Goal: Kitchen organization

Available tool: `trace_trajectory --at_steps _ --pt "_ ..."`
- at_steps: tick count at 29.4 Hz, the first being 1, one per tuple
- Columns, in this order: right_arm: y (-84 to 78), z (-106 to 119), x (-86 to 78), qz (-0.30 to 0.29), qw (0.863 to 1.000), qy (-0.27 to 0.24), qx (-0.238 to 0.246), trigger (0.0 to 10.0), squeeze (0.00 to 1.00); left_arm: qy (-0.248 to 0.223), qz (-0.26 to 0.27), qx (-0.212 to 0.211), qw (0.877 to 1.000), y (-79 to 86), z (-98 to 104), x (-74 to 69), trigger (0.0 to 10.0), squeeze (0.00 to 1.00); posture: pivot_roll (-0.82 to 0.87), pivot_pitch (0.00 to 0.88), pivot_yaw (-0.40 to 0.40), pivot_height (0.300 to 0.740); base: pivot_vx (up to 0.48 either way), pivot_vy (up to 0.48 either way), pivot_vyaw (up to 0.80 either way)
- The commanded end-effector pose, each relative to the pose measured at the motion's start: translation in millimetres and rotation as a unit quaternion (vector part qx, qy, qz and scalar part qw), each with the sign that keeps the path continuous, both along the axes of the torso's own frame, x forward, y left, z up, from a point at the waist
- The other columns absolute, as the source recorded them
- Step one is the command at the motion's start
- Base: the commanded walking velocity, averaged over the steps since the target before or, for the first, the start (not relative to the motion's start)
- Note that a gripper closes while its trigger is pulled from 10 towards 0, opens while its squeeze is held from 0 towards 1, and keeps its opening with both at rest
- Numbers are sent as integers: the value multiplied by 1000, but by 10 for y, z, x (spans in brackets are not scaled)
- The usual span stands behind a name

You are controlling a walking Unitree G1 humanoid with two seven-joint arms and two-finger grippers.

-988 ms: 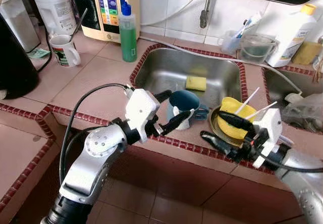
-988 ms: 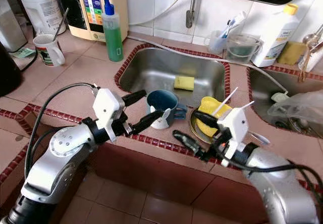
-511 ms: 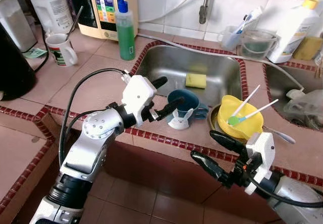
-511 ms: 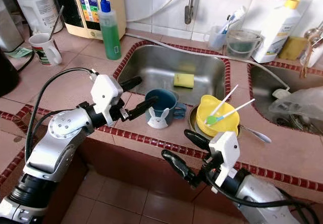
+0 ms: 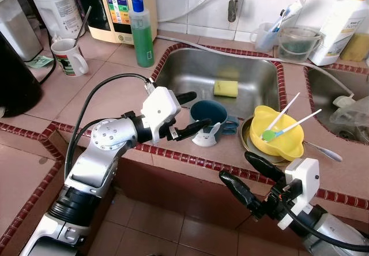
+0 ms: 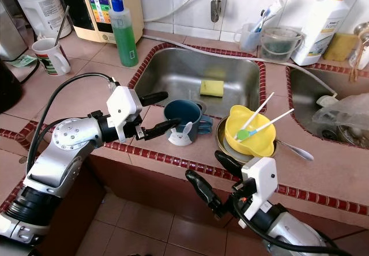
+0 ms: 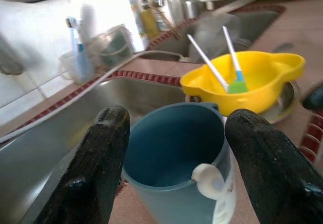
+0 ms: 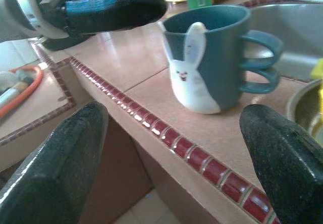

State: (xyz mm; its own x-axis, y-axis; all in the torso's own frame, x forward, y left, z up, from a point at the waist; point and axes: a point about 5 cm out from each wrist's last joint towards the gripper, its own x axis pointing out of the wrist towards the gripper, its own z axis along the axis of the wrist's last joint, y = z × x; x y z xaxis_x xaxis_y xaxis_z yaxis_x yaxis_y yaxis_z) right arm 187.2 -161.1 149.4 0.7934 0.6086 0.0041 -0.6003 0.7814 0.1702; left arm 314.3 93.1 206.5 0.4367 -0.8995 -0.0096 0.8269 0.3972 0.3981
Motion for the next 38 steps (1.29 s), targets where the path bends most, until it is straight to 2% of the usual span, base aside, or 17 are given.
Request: trace_trajectory --at_steps 1,3,9,14,20,22,28,35,37,38 --pt "-21 50 -20 -15 1000 -13 -7 10000 0 -8 -15 19 1000 7 30 6 10000 0 -81 104 49 740 0 0 0" --pt "-32 37 -18 -22 1000 -11 -9 10000 0 -11 -22 40 999 10 40 18 10000 0 -82 100 56 740 0 0 0" --pt "-33 30 -16 -30 999 -10 -7 10000 0 -12 -21 64 998 -7 76 76 10000 0 -86 99 63 740 0 0 0" --pt "-38 28 -21 -36 999 -10 -7 10000 0 -3 -2 103 995 -31 100 184 10000 0 -92 100 71 740 0 0 0" --pt "-72 28 -46 -45 999 -9 -10 10000 0 0 -27 140 990 -42 56 142 10000 0 -96 110 80 740 0 0 0" --pt "-77 25 -52 -46 999 -8 -10 10000 0 12 -29 137 990 -28 57 131 10000 0 -95 113 81 740 0 0 0" --pt "-82 9 -60 -49 999 -5 -8 10000 0 1 -26 131 991 35 133 147 10000 0 -88 118 79 740 0 0 0" --pt "-64 -2 -29 -48 999 -4 -3 10000 0 -26 21 67 997 64 340 258 10000 0 -75 118 80 740 0 0 0" --pt "-50 2 -21 -46 999 -6 -1 10000 0 -15 29 34 999 66 411 278 10000 0 -76 118 81 740 0 0 0" --pt "-50 2 -21 -46 999 -6 -1 10000 0 -15 29 34 999 66 411 278 10000 0 -76 118 81 740 0 0 0"
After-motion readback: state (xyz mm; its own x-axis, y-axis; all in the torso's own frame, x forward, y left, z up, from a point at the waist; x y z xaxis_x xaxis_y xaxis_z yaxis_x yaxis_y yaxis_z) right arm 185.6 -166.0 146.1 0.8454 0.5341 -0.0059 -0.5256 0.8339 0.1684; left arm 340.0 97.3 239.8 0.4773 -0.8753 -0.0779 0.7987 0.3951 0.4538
